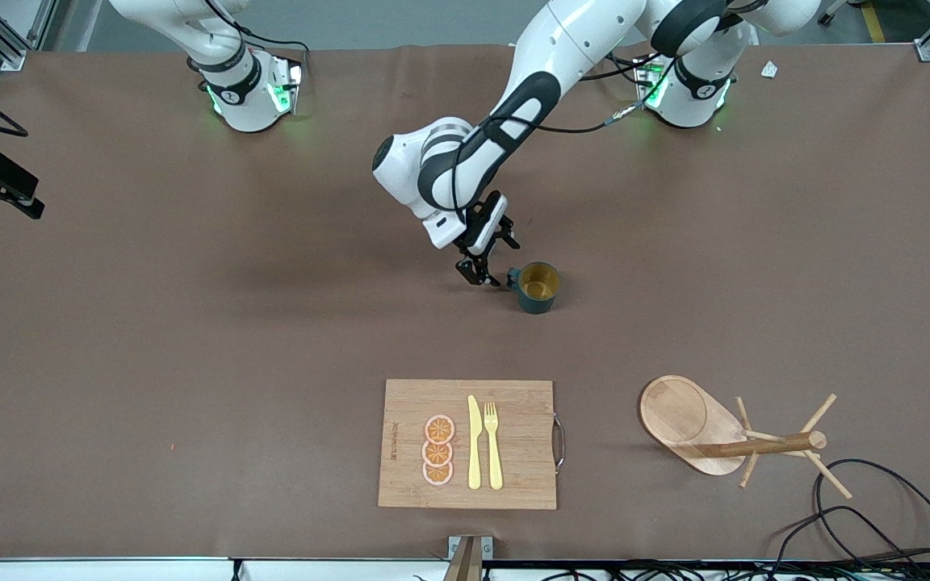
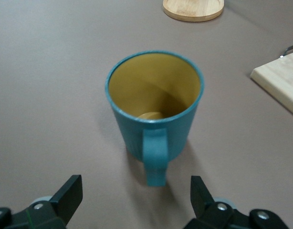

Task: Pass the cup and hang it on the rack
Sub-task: 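Lower the left gripper onto the mug handle and close on it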

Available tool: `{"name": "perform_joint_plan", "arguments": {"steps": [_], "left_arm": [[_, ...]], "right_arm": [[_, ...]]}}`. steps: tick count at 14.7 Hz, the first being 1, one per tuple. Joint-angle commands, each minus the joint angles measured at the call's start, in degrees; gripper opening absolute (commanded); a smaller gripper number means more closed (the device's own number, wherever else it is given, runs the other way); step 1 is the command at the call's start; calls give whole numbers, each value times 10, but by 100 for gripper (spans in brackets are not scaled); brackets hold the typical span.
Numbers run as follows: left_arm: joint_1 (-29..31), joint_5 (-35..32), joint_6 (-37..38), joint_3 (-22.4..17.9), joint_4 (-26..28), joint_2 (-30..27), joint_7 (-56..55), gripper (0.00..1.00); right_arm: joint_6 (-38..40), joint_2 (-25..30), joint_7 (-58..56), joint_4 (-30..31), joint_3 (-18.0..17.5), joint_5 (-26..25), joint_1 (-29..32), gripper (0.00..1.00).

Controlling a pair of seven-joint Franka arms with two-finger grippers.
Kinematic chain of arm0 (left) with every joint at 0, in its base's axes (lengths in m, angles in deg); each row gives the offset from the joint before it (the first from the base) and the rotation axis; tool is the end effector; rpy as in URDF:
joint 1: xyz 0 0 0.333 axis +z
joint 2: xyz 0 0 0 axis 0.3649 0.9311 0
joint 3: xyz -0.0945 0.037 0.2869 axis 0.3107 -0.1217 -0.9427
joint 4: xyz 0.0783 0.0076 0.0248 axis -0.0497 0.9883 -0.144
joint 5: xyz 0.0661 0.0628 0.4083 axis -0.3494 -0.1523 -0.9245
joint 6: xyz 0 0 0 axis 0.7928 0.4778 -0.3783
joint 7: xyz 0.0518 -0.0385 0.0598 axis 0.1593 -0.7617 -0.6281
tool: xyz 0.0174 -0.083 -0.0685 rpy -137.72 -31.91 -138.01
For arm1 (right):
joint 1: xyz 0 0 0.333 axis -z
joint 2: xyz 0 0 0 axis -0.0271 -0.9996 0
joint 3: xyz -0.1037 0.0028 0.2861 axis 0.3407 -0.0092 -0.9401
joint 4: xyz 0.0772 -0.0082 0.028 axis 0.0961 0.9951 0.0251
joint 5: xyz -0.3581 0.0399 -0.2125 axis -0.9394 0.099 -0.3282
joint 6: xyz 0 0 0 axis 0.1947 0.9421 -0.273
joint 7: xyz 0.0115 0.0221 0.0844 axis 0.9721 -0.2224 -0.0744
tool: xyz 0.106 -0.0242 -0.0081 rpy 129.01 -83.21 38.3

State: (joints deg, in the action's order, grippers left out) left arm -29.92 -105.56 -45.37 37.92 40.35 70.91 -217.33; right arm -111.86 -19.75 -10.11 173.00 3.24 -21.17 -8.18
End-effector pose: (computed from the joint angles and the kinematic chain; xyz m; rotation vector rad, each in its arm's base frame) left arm 0.3851 -0.5691 0.1364 -2.2223 -1.3078 -0.8823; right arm 0.5749 -0.0141 0.6631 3.0902 -0.0416 0.1061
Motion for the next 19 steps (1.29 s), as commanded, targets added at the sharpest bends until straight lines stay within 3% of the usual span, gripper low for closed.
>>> {"name": "perform_joint_plan", "arguments": {"steps": [1,10,17,19], "left_arm": [[-8,-11,16,-4,-16,5,-4,95],[-12,-12,21,-20,-22,9,-4,84],[-11,-12,20,-19,-23,10,-15,52],[-10,-13,19,-19,-23,10,-12,49]], "right_arm": [[-1,7,-7,1,-2,-7,-1,100],[2,7,0,1,-3,-6,-1,100],[2,7,0,2,-3,-6,0,100],[2,7,0,2,-3,-6,0,100]]}}
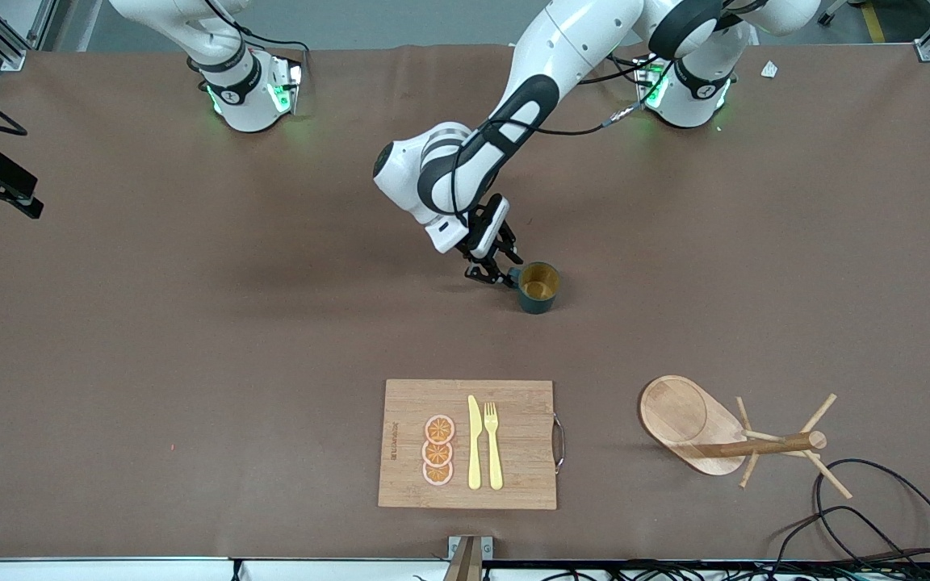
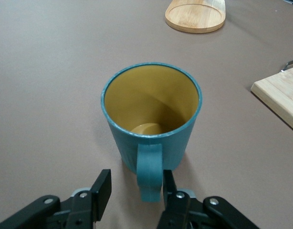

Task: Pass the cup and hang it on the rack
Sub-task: 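Lower the left gripper onto the mug handle and close on it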

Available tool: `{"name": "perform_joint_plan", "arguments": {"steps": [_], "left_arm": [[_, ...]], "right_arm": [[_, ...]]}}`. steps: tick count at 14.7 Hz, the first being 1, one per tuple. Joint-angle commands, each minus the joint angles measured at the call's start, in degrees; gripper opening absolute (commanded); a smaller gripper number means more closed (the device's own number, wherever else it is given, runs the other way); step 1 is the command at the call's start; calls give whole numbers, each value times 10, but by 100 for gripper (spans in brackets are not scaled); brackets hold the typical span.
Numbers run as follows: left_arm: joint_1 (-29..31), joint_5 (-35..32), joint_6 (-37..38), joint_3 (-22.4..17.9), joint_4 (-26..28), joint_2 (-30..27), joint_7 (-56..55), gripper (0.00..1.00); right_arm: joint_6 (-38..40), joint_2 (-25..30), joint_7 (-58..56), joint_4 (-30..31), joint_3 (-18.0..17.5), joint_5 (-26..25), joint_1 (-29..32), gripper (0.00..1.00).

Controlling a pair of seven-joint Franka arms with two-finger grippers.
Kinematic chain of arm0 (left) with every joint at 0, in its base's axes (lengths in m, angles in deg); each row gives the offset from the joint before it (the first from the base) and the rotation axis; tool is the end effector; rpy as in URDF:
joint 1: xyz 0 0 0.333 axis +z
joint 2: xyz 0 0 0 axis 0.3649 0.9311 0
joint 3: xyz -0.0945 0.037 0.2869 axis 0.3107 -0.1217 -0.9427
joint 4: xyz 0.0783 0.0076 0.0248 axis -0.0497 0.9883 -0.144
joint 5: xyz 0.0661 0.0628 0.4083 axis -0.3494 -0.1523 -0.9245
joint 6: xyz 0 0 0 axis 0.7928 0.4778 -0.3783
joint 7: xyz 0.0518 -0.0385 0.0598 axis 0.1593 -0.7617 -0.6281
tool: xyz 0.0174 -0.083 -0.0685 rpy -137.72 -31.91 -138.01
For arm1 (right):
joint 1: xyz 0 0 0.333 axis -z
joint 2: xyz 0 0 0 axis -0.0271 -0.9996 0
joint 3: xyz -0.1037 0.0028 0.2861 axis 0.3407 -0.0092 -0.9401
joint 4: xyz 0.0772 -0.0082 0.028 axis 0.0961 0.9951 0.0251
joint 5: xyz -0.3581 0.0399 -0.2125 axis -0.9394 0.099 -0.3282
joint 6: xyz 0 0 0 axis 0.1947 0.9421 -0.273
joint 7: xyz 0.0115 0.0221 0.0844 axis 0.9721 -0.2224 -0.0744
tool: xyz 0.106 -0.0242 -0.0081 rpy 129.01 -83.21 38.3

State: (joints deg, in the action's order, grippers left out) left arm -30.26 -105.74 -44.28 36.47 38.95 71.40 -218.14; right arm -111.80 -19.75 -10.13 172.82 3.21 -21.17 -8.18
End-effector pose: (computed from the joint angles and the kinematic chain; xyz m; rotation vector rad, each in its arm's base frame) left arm 0.3981 -0.5647 0.1394 -2.1820 -1.3435 -0.9178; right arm 0.5747 -0.0138 0.6645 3.0901 -0.0404 0.1093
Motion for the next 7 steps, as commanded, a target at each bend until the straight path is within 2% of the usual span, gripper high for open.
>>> {"name": "perform_joint_plan", "arguments": {"steps": [1,4,7], "left_arm": [[-6,-12,8,-4,-8,7,-4,47],[-4,-12,3,-6,-9,12,-1,36],[-1,-12,-6,-6,-9,8,11,18]], "right_arm": [[1,7,1,4,-2,-6,0,100],[1,7,1,5,-2,-6,0,100],[1,7,1,7,-2,-5,0,100]]}}
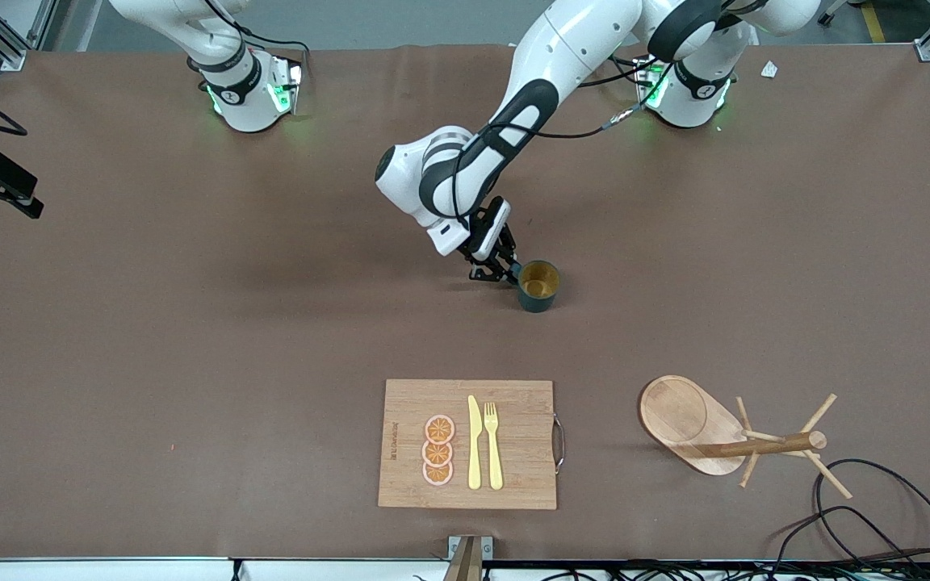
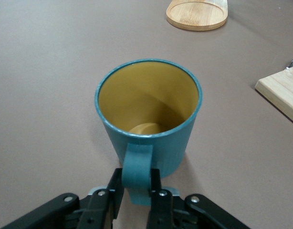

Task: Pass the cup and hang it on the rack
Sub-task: 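Lower the left gripper onto the mug handle and close on it, then lift the mug by its handle with the left gripper toward the rack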

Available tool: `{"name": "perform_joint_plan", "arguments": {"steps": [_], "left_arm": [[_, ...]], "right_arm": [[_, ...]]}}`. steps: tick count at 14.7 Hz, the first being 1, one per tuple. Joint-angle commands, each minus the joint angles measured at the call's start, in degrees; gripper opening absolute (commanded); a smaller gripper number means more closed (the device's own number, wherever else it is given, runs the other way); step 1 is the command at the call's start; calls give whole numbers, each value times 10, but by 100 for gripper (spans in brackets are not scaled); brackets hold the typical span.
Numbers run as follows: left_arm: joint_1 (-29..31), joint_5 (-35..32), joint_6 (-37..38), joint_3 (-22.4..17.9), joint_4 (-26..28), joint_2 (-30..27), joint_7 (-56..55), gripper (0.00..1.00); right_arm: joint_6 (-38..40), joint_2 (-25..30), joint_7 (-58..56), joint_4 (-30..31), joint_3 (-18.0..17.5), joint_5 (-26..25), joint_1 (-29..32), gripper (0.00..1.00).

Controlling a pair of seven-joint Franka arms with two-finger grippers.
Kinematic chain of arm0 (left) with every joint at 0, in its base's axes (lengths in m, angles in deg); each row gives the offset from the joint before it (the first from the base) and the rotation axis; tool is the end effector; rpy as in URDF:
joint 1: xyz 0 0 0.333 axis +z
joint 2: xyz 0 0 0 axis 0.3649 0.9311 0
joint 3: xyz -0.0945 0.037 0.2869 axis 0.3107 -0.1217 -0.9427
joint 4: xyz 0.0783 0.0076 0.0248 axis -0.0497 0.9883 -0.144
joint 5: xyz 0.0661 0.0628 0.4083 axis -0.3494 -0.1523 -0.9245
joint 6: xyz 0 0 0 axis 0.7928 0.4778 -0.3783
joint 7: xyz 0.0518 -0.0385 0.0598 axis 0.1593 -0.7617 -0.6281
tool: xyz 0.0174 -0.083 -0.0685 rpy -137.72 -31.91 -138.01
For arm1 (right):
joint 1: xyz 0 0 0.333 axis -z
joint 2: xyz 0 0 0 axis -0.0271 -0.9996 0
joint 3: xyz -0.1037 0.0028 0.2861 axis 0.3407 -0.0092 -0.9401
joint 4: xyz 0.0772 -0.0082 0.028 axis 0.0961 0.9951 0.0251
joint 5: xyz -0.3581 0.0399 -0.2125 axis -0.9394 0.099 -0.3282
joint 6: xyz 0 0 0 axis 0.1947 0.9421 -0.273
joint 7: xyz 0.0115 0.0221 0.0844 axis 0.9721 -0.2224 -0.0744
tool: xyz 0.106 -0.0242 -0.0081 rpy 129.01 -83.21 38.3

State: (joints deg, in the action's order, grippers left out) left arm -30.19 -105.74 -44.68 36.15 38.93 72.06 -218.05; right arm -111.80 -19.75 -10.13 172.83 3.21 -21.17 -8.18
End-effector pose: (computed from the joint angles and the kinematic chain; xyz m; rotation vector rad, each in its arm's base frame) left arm 0.4001 -0.5615 0.1314 -2.1781 -1.3379 -0.9152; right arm 0.5747 -0.0138 0.6645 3.0902 -0.0404 0.1090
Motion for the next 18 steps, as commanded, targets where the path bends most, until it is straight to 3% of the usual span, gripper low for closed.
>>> {"name": "perform_joint_plan", "arguments": {"steps": [1,5,9,18], "left_arm": [[-1,-11,-2,-4,-9,-1,23,15],[8,-10,-1,-1,-35,-10,100,1],[58,13,-33,11,-37,-62,111,0],[221,276,-100,13,-35,-221,290,0]], "right_arm": [[1,7,1,7,-2,-6,0,100],[2,7,1,7,-2,-6,0,100],[1,7,1,7,-2,-5,0,100],[1,7,1,7,-2,-5,0,100]]}}
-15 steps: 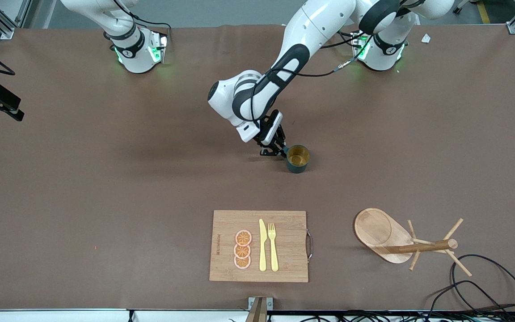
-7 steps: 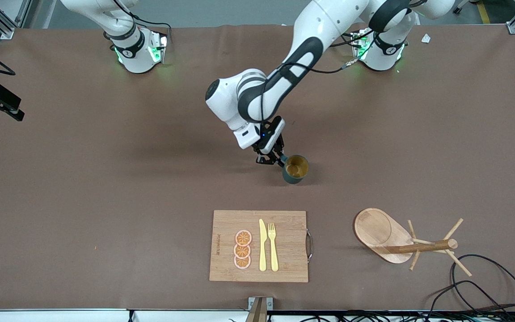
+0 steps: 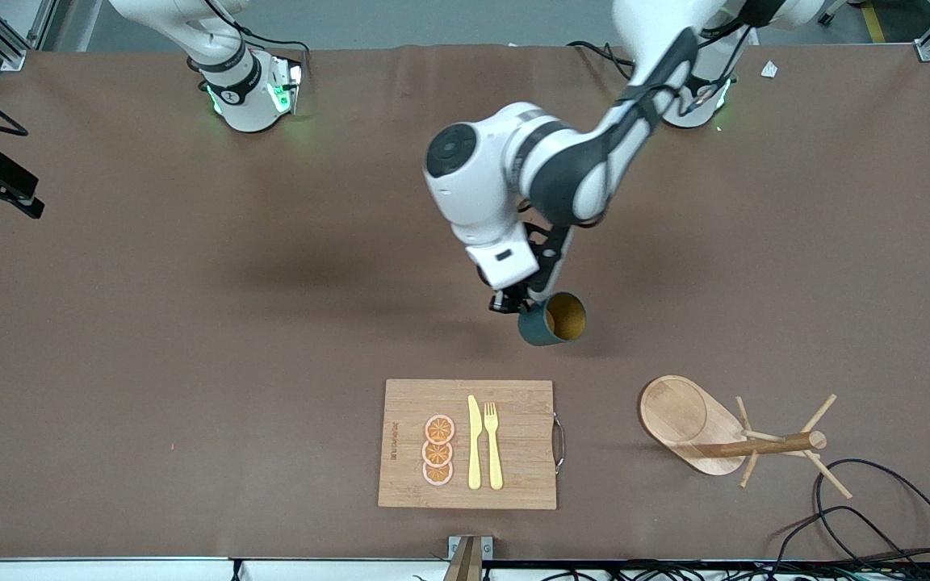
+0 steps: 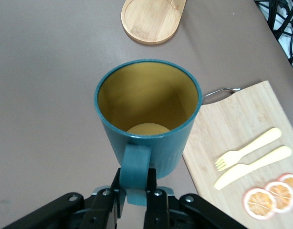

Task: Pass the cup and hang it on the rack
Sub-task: 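Lift the mug by its handle with the left gripper toward the rack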

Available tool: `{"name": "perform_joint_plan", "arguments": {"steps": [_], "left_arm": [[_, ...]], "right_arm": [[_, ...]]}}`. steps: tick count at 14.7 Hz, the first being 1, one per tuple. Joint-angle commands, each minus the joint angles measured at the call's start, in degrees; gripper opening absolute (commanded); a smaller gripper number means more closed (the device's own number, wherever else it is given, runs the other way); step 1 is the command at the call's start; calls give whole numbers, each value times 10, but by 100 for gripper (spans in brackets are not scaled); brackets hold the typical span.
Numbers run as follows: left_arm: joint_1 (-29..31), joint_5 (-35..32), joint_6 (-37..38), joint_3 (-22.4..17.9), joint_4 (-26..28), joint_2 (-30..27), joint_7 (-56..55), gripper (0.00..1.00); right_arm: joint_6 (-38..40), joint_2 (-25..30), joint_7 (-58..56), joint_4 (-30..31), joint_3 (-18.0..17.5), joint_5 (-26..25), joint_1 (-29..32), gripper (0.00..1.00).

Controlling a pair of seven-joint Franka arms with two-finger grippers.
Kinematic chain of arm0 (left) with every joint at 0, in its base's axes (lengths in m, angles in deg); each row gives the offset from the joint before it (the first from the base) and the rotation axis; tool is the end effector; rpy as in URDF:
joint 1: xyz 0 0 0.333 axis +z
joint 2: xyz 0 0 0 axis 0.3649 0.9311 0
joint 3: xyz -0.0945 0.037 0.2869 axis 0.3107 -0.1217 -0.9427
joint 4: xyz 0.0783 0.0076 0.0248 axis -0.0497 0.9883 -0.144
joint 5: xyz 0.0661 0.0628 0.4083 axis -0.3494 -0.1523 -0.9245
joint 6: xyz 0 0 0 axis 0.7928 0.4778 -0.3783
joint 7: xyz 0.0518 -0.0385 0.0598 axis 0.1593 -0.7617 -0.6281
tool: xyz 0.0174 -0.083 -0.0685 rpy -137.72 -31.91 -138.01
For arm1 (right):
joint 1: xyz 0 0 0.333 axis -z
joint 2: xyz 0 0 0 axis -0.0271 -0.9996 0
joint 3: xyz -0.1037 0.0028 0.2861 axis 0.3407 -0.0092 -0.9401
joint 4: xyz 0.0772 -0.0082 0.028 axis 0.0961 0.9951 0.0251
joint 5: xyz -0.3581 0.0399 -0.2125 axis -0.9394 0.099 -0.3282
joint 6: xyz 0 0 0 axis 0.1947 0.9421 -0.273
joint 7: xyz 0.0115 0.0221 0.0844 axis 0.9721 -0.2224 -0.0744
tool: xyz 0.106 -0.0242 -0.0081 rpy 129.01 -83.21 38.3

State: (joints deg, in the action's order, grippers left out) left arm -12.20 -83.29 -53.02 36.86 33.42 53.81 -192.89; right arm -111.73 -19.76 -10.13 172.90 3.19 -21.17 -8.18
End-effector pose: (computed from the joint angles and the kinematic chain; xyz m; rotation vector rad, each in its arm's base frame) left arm 0.5686 -0.4746 0.3967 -2.5134 -1.6906 -0.3922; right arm 0.5747 -0.0136 0.6636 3.0903 -0.0399 0.1050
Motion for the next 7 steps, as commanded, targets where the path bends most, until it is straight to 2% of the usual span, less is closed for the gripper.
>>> {"name": "perform_joint_plan", "arguments": {"steps": [1,7], "left_arm": [[62,84,-20,6,20,-50,59,0],[198,301,-34,7,19,-74,238,1]], "right_arm": [[1,7,1,7,-2,-5,0,100],[0,7,1,7,-1,-5,0,100]]}}
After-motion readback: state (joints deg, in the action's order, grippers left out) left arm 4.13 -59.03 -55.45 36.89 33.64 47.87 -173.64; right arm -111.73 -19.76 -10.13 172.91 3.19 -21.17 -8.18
